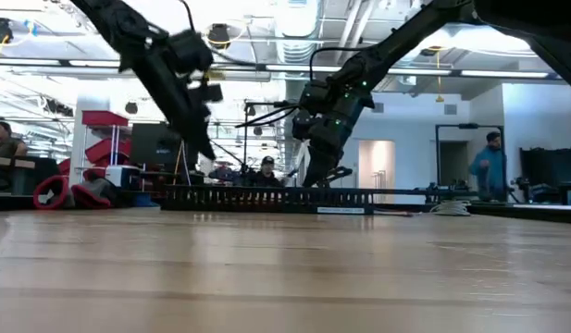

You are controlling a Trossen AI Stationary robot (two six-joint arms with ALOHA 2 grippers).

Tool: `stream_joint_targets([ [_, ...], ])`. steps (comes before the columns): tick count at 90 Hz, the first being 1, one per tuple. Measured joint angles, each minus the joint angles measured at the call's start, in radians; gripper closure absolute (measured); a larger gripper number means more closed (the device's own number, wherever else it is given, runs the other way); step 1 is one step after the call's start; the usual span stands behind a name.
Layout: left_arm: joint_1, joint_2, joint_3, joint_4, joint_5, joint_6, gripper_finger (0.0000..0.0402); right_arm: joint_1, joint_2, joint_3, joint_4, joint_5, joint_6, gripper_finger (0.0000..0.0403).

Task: Ziptie cables
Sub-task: Close the black cable duct

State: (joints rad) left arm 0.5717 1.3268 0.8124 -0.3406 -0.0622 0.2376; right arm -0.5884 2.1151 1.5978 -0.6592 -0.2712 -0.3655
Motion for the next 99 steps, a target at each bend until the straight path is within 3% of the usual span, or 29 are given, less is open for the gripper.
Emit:
stream_joint_targets([
  [17, 0.005, -0.100, 0.013, -0.172, -0.045, -0.097, 0.0295, 0.000, 0.000, 0.000, -0.008, 0.000, -0.002, 0.0403],
  [26, 0.012, -0.106, 0.012, -0.313, -0.103, -0.202, 0.0295, -0.001, 0.000, 0.000, -0.013, 0.001, -0.003, 0.0403],
  [37, 0.023, -0.108, -0.037, -0.351, -0.148, -0.309, 0.0295, -0.001, 0.000, 0.000, -0.014, 0.001, -0.008, 0.0403],
  [61, 0.077, -0.039, -0.203, -0.156, -0.194, -0.374, 0.0320, -0.001, 0.000, 0.000, -0.019, 0.001, -0.009, 0.0403],
  [74, 0.112, 0.036, -0.269, 0.000, -0.147, -0.374, 0.0347, -0.002, 0.000, 0.000, -0.025, 0.001, -0.010, 0.0403],
  [99, 0.117, 0.140, -0.283, 0.206, -0.100, -0.332, 0.0382, 0.020, -0.002, -0.001, -0.006, 0.000, -0.025, 0.0403],
])
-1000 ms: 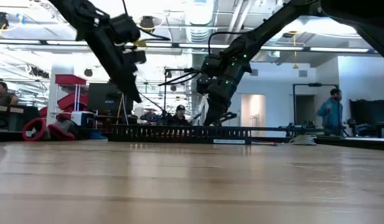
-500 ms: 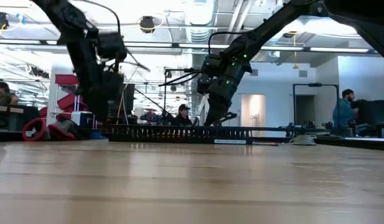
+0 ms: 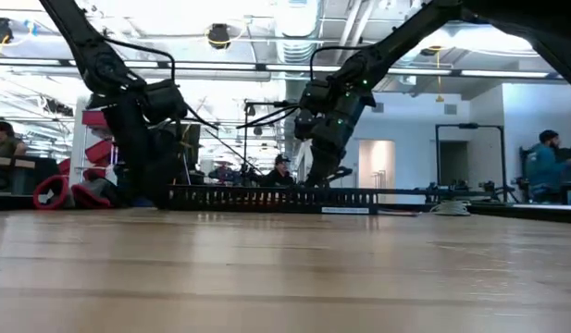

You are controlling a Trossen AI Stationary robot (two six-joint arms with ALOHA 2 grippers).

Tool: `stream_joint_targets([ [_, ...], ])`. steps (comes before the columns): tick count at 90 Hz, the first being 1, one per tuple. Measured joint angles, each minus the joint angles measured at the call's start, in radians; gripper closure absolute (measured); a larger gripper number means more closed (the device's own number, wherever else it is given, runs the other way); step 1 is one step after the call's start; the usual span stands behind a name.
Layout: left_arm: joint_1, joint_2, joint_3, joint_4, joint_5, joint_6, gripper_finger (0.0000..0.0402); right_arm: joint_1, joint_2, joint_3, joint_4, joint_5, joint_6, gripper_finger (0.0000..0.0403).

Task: Ziptie cables
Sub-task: Close the black cable duct

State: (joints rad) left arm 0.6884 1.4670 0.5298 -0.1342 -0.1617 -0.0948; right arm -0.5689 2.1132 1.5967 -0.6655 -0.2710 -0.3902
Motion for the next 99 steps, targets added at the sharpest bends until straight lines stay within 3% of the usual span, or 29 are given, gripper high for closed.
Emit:
stream_joint_targets([
  [40, 0.000, 0.007, -0.002, 0.065, 0.055, 0.020, 0.0400, 0.002, -0.011, 0.053, -0.043, 0.002, 0.005, 0.0403],
  [57, 0.000, 0.007, -0.001, 0.072, 0.075, 0.041, 0.0400, 0.009, -0.054, 0.098, -0.183, 0.051, 0.012, 0.0403],
  [66, 0.000, 0.007, -0.001, 0.070, 0.075, 0.049, 0.0400, 0.016, -0.047, 0.091, -0.234, 0.128, 0.052, 0.0403],
  [75, 0.000, 0.007, -0.001, 0.067, 0.074, 0.065, 0.0400, 0.015, -0.051, 0.054, -0.220, 0.190, 0.095, 0.0403],
  [99, 0.001, 0.007, -0.001, 0.076, 0.079, 0.083, 0.0400, 0.018, -0.047, -0.031, -0.127, 0.192, 0.139, 0.0403],
])
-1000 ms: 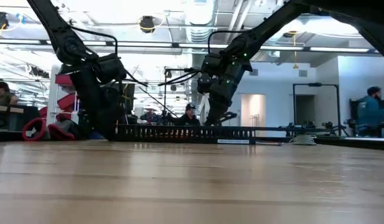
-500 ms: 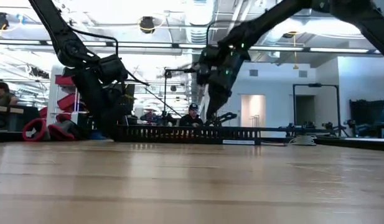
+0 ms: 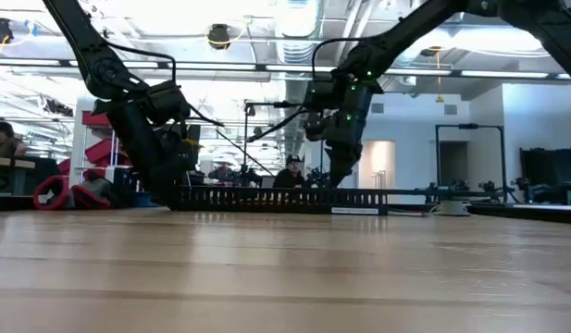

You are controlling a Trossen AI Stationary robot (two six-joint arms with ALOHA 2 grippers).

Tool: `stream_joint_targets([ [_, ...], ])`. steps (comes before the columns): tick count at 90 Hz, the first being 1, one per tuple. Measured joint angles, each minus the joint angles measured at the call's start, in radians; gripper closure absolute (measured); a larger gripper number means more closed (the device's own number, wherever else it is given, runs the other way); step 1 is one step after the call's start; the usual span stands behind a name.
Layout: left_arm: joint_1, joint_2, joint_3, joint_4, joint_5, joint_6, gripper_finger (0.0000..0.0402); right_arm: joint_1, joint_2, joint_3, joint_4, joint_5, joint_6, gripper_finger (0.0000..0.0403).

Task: Ziptie cables
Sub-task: Close the black cable duct

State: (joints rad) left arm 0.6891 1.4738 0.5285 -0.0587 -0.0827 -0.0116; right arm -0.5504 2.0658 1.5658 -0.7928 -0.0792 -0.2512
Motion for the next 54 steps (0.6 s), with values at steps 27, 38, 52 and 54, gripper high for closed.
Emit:
stream_joint_targets([
  [27, 0.001, 0.000, -0.003, 0.019, 0.008, 0.017, 0.0400, 0.004, 0.012, -0.003, 0.063, -0.017, -0.017, 0.0403],
  [38, 0.001, -0.011, 0.008, 0.007, 0.010, 0.022, 0.0400, -0.006, 0.013, -0.003, 0.065, -0.030, -0.015, 0.0403],
  [52, 0.001, -0.092, 0.042, -0.062, 0.026, 0.039, 0.0400, -0.011, 0.013, -0.002, 0.059, -0.032, -0.012, 0.0403],
  [54, 0.001, -0.108, 0.047, -0.071, 0.026, 0.040, 0.0400, -0.011, 0.013, -0.002, 0.057, -0.032, -0.012, 0.0403],
])
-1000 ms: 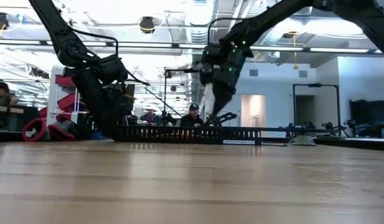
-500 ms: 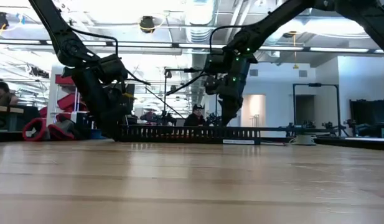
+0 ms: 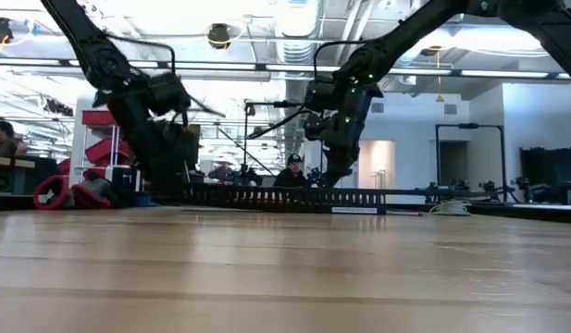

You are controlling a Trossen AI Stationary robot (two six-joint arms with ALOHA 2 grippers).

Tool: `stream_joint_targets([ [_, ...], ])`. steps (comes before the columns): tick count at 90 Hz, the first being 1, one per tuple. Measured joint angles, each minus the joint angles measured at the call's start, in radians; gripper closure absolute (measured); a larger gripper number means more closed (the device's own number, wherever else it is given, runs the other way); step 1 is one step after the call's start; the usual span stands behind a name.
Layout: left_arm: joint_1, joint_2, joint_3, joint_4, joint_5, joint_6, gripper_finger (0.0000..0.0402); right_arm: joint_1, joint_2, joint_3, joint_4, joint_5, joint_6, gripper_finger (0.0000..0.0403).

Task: Ziptie cables
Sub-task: Close the black cable duct

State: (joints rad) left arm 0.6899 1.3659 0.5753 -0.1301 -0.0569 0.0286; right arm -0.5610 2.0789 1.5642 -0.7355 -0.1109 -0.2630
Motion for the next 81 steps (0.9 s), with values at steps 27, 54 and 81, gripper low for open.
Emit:
stream_joint_targets([
  [27, -0.007, -0.226, 0.022, -0.143, 0.203, -0.069, 0.0400, 0.004, 0.002, -0.015, 0.040, -0.075, 0.002, 0.0403],
  [54, -0.183, -0.005, -0.004, 0.349, 0.287, -0.227, 0.0401, 0.012, 0.002, -0.017, 0.050, -0.060, 0.027, 0.0403],
  [81, -0.257, 0.376, 0.050, 0.728, 0.126, -0.304, 0.0401, 0.010, 0.002, -0.018, 0.076, -0.055, 0.061, 0.0403],
])
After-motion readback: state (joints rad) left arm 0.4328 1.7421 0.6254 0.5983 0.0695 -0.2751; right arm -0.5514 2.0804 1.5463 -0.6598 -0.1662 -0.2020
